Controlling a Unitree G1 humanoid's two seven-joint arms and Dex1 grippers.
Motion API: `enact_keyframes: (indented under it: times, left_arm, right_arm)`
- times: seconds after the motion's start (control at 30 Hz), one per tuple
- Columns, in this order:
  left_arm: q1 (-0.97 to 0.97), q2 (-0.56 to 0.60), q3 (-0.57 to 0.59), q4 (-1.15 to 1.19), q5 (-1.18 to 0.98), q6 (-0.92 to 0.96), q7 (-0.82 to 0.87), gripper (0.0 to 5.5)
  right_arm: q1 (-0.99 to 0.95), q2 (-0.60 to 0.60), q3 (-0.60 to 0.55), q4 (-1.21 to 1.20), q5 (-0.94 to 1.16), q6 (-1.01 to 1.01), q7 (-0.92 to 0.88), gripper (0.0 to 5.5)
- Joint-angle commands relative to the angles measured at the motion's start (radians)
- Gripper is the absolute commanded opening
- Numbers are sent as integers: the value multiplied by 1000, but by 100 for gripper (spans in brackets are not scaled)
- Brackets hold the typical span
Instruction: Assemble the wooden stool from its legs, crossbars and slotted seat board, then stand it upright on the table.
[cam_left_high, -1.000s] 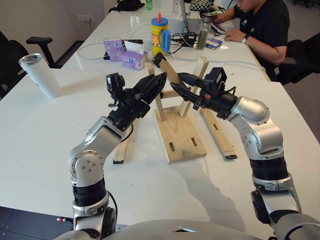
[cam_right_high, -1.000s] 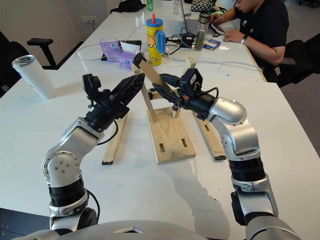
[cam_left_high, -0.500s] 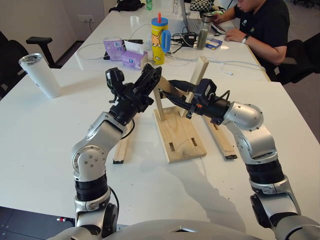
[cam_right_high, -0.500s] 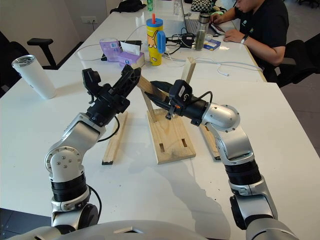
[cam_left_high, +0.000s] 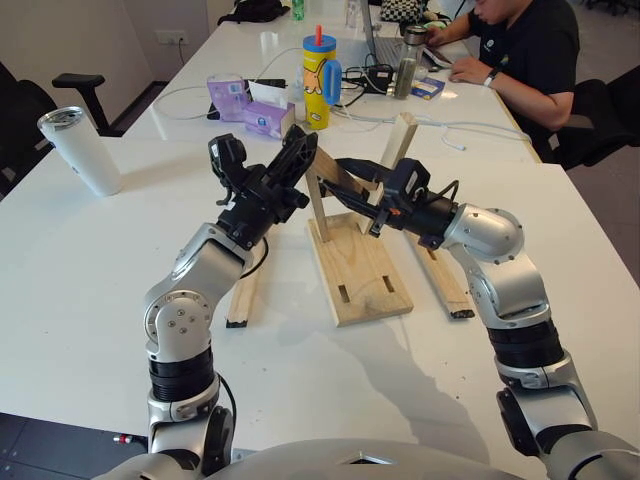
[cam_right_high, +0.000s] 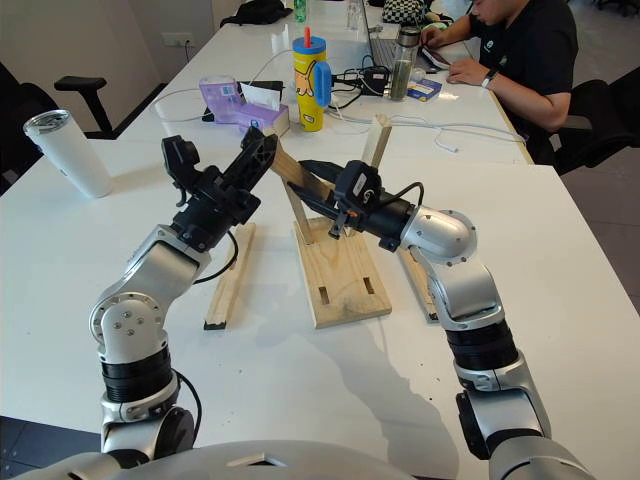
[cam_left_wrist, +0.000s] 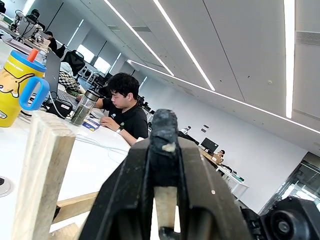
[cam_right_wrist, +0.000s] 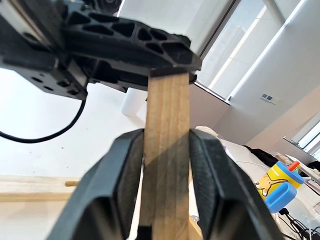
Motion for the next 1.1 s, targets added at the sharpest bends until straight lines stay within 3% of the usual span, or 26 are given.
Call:
enact_keyframes:
  times: [0.03, 0.3, 0.43, 0.53, 1.1]
  left_arm:
    - [9, 33, 21, 21, 25, -18, 1, 42]
    - [95, 154, 108, 26, 55, -29, -41, 42]
    - [175, 244, 130, 91, 147, -41, -89, 42]
    - [211, 284, 132, 153, 230, -83, -124, 42]
    - [217, 240, 119, 262, 346, -130, -145, 42]
  right_arm:
    - [-2, 0, -6, 6, 15, 28, 5, 216]
    - [-14, -14, -74, 52, 45, 59, -12, 217]
    - [1, 31, -158, 105, 124, 146, -80, 217]
    - [57, 50, -148, 144, 120, 147, -93, 217]
    - [155, 68, -111, 195, 51, 94, -110, 217]
